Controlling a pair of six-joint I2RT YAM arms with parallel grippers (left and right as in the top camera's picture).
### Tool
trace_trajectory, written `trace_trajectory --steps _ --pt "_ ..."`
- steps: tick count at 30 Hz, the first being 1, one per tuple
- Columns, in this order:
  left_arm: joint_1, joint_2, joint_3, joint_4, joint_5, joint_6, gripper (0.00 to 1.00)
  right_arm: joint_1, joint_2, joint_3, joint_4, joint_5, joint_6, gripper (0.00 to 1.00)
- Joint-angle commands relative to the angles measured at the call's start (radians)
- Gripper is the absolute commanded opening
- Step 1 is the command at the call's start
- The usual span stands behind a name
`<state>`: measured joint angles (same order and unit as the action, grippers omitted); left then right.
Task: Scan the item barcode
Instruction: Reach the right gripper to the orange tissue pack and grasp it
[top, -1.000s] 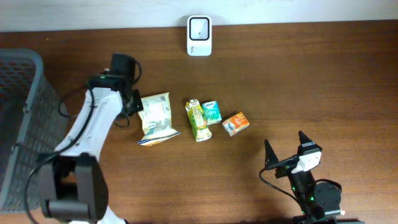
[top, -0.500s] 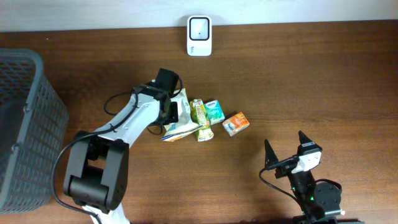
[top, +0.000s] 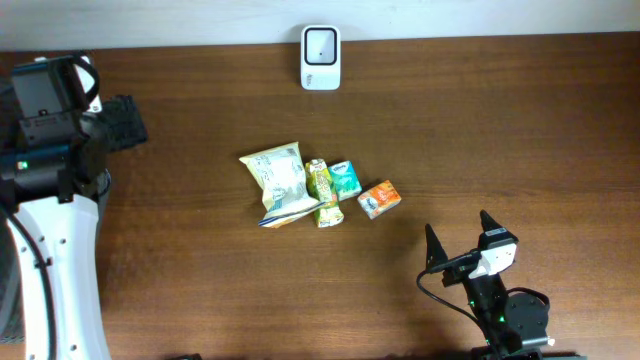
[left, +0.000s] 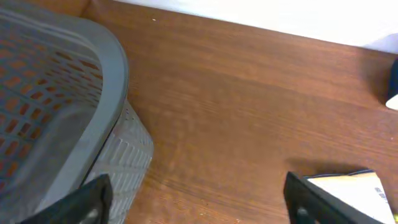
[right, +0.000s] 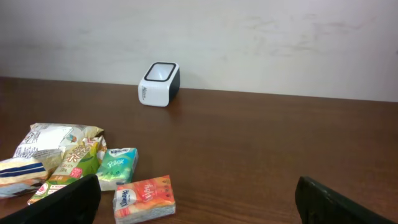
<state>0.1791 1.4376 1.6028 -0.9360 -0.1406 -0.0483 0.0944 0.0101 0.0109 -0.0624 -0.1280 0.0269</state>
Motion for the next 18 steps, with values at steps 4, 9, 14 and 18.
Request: trace_trajectory --steps 4,9,14,18 --pt "0.007 -0.004 0.016 -0.002 0.032 0.009 0.99 0.004 0.053 0.067 -0.042 -0.113 0.102 0.99" --pt "0.007 -0.004 0.016 -0.002 0.032 0.009 0.99 0.005 0.494 0.515 -0.365 -0.165 0.102 0.99" --pt "0.007 -0.004 0.016 -0.002 0.032 0.009 0.99 0.004 1.02 0.846 -0.625 -0.404 0.105 0.99" --pt "0.007 -0.004 0.016 -0.001 0.032 0.009 0.99 0.005 1.342 0.846 -0.503 -0.633 0.183 0.89"
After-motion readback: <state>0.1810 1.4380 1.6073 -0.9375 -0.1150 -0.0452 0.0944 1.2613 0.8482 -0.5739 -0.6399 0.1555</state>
